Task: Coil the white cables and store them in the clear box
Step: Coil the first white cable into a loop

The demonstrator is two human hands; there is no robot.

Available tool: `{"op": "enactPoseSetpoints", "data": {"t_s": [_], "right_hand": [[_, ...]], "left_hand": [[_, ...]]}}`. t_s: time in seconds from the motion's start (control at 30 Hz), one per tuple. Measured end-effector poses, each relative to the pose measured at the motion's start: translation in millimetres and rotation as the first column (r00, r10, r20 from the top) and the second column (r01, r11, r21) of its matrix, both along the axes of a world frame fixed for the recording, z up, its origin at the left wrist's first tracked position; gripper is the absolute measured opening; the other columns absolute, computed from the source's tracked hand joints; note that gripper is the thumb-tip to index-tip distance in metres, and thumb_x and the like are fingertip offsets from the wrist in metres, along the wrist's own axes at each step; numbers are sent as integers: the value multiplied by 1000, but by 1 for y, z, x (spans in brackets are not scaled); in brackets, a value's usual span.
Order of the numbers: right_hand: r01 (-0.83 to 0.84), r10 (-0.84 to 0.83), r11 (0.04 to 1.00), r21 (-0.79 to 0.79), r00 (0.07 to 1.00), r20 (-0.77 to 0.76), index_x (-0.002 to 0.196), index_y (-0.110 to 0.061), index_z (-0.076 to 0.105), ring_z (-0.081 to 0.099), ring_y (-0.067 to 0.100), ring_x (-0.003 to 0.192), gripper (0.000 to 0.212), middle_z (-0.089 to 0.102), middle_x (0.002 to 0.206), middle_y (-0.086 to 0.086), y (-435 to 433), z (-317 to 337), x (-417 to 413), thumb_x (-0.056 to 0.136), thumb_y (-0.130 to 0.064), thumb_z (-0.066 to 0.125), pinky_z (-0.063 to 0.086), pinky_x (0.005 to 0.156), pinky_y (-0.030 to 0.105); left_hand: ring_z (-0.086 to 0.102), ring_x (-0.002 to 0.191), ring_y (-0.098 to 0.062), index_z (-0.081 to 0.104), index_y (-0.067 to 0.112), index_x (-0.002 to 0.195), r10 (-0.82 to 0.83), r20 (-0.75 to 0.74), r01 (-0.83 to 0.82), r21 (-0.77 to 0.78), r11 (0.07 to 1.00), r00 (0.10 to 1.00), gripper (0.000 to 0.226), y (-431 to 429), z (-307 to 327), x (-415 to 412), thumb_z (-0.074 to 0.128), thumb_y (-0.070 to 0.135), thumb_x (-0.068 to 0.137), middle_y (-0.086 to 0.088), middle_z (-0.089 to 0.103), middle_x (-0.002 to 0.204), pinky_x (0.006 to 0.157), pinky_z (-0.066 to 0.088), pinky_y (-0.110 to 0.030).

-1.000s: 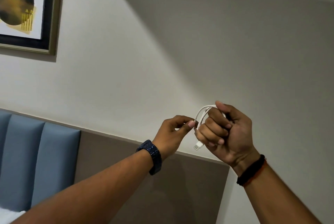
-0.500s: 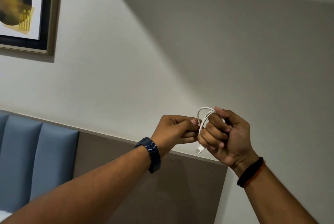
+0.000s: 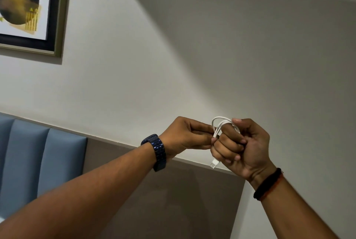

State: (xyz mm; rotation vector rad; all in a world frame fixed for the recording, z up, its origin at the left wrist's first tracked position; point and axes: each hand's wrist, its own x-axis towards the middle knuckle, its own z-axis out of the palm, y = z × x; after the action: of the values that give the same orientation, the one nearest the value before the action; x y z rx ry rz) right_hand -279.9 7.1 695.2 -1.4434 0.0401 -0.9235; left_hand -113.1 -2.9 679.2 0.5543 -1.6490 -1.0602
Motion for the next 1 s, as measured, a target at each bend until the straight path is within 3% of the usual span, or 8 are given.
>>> {"op": "enactPoseSetpoints", "data": {"t_s": [0.23,0.4,0.47,0.53,0.6,0.8,1.0], "right_hand": [[-11,11,1000,-5,1000,-29,47,-19,25,18,16,31,38,17,37,-2,-4,-4,4,73,-26,52,27,40,25],[-76,76,997,9,996,-40,48,-16,26,22,17,32,37,21,38,-1,-7,-4,5,78,-24,47,32,44,24],[-65,66,998,15,996,-61,49,-16,27,25,18,33,37,23,38,0,-8,-4,3,78,-24,48,33,45,26],[-25,26,1000,9,996,-88,50,-16,28,32,17,33,36,23,39,1,-9,-4,1,80,-24,46,34,46,27],[22,-22,1000,-1,993,-117,50,-16,30,43,17,34,35,23,38,2,-9,-4,-2,82,-23,42,39,47,28],[132,-144,989,-66,961,-237,54,-11,47,58,26,54,38,40,39,1,-2,1,-11,88,-28,46,52,64,33],[384,-434,898,-214,853,-291,66,-7,61,66,25,79,33,46,52,6,1,2,-26,88,-30,52,56,80,27]], "left_hand": [[70,78,-12,70,0,103,76,147,-63,-95,994,986,24,2,5,2,61,-5,82,-8,72,89,73,55,-21],[68,67,-8,73,0,91,146,148,-126,-137,983,978,18,0,1,2,61,-6,79,-4,71,75,66,52,-16],[65,64,-9,72,-3,82,185,153,-162,-155,975,971,11,0,0,3,62,-5,78,-11,68,69,64,51,-14],[61,65,-16,64,-16,80,232,162,-202,-181,962,959,13,-1,0,2,62,-4,78,-34,60,72,63,50,-14],[57,67,-21,59,-23,79,251,162,-218,-196,956,954,18,-2,-1,1,61,-5,77,-44,54,77,62,50,-13],[56,65,-20,61,-19,75,273,181,-236,-202,951,945,14,-4,-2,-6,60,-5,77,-41,57,74,60,49,-12],[67,69,-14,74,-2,85,312,151,-276,-217,936,938,10,-9,2,-3,68,2,79,-23,73,84,70,58,-23]]}}
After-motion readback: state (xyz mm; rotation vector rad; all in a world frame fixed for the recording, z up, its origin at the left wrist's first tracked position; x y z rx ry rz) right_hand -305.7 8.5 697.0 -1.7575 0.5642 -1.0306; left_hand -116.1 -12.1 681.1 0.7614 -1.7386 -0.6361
